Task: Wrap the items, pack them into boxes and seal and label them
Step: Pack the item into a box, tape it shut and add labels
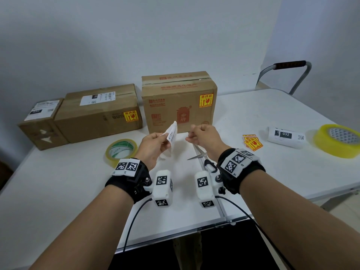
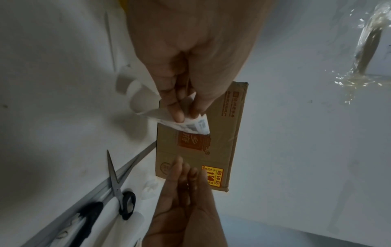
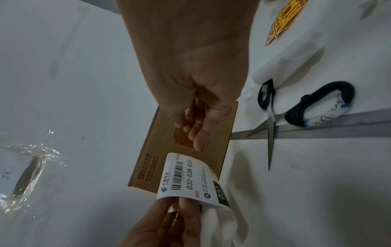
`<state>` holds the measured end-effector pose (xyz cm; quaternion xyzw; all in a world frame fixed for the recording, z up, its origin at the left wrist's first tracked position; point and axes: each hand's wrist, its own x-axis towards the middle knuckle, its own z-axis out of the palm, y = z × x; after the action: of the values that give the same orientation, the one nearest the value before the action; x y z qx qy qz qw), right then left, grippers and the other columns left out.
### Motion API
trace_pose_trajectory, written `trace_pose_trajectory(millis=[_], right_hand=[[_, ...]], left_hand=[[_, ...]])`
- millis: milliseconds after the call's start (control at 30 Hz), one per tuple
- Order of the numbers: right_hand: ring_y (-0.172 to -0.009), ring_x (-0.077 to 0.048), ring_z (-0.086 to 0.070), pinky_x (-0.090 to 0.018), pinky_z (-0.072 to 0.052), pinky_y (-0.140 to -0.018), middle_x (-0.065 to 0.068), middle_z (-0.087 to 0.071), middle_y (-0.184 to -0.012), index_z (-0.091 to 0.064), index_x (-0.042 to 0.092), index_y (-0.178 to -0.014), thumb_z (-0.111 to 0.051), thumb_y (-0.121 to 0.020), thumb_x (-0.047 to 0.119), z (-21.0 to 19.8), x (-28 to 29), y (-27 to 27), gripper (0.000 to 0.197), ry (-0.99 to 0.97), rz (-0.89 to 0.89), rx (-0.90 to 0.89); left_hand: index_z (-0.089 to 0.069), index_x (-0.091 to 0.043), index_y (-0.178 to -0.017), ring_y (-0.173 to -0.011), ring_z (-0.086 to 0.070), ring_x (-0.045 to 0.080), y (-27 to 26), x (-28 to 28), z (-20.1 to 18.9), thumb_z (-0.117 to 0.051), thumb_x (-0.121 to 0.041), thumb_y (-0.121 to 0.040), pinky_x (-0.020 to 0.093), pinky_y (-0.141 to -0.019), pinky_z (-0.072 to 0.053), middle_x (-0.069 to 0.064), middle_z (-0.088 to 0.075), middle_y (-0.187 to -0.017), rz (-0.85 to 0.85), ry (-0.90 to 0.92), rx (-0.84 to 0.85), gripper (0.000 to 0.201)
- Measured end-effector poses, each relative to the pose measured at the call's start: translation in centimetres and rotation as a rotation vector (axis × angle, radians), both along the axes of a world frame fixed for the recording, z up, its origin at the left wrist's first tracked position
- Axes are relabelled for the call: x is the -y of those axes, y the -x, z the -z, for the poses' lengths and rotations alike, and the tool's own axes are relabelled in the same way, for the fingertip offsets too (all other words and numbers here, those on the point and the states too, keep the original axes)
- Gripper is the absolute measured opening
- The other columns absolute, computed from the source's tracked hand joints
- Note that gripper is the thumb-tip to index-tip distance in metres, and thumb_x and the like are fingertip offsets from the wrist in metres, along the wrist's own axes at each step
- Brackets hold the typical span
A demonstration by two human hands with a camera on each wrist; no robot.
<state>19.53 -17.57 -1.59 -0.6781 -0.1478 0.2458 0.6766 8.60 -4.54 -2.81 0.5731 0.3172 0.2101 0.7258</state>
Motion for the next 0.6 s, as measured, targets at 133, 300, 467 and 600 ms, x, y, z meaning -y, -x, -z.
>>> trace_pose_trajectory(millis=[133,300,467,600], right_hand=[[-0.082,-0.012,-0.061,-0.024,-0.053,-0.069,0.0,-0.064,-0.092,-0.061,0.014,-0.092,-0.062,-0.087,0.053,-0.3,-0.4,0.7,0.04,0.162,-0.083,0.187],[-0.076,-0.017,-0.066,-0.029,-0.058,-0.073,-0.005,-0.066,-0.085,-0.057,0.009,-0.091,-0.072,-0.083,0.046,-1.0,-0.9,1.1,0.041,0.114,-0.217,0.048],[-0.081,-0.026,-0.063,-0.033,-0.059,-0.071,-0.019,-0.062,-0.091,-0.056,0.005,-0.083,-0.06,-0.094,0.009,-0.5,-1.3,0.5,0.012,0.077,-0.092,-0.019],[-0.083,-0.023,-0.061,-0.03,-0.056,-0.067,-0.014,-0.061,-0.091,-0.057,0.006,-0.082,-0.055,-0.094,0.004,-0.1,-0.3,-0.2,0.012,0.075,-0.012,-0.097]], left_hand=[[-0.06,-0.006,-0.087,-0.074,-0.06,0.017,0.2,0.4,-0.2,-0.061,-0.012,-0.096,0.019,-0.066,-0.055,0.016,-0.068,-0.097,0.028,-0.054,-0.018,0.011],[-0.061,-0.004,-0.095,-0.065,-0.062,0.013,-0.1,0.8,-0.8,-0.064,-0.016,-0.094,0.022,-0.069,-0.056,0.009,-0.067,-0.086,0.07,-0.148,-0.02,0.012],[-0.058,-0.006,-0.091,-0.061,-0.062,0.017,-0.1,0.5,-1.2,-0.063,-0.012,-0.094,0.027,-0.07,-0.055,0.008,-0.065,-0.072,0.047,-0.098,-0.023,0.008],[-0.057,-0.005,-0.091,-0.063,-0.059,0.015,0.6,-1.1,-1.0,-0.06,-0.009,-0.096,0.019,-0.056,-0.052,0.009,-0.061,-0.073,-0.116,0.003,0.002,0.006]])
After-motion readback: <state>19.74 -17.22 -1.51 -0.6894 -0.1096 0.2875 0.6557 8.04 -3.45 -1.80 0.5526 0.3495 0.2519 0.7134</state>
